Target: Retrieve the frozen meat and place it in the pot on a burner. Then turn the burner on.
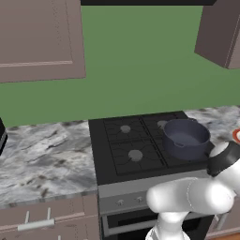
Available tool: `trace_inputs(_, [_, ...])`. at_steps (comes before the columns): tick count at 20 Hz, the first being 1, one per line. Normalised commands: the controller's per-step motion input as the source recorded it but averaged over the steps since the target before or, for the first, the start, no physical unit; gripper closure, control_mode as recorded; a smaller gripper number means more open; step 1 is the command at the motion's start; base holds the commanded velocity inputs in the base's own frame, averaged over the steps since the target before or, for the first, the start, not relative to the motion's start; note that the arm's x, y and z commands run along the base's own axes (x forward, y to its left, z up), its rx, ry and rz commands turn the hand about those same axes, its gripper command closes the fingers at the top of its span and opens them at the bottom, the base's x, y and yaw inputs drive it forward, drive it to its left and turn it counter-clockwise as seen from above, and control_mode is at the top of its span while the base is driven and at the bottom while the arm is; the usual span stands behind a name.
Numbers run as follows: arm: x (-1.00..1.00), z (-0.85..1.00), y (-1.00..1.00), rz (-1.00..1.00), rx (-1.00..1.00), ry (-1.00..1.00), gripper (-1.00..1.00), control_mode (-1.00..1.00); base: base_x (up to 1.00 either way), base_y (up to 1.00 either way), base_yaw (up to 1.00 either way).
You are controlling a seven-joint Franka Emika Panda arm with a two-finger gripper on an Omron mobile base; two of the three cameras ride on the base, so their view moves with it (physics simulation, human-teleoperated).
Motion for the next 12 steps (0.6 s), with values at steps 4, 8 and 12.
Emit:
trace_inputs(4, [0.00,-0.23,-0.38,0.02,0.00,0.10,-1.00,-1.00,0.00,0.00,0.00])
trace_inputs(8, [0.00,-0.20,-0.03,0.04,0.00,0.16,-1.00,-1.00,0.00,0.00,0.00])
trace_inputs(12, [0.05,-0.34,-0.11,0.08,-0.01,0.18,-1.00,-1.00,0.00,0.00,0.00])
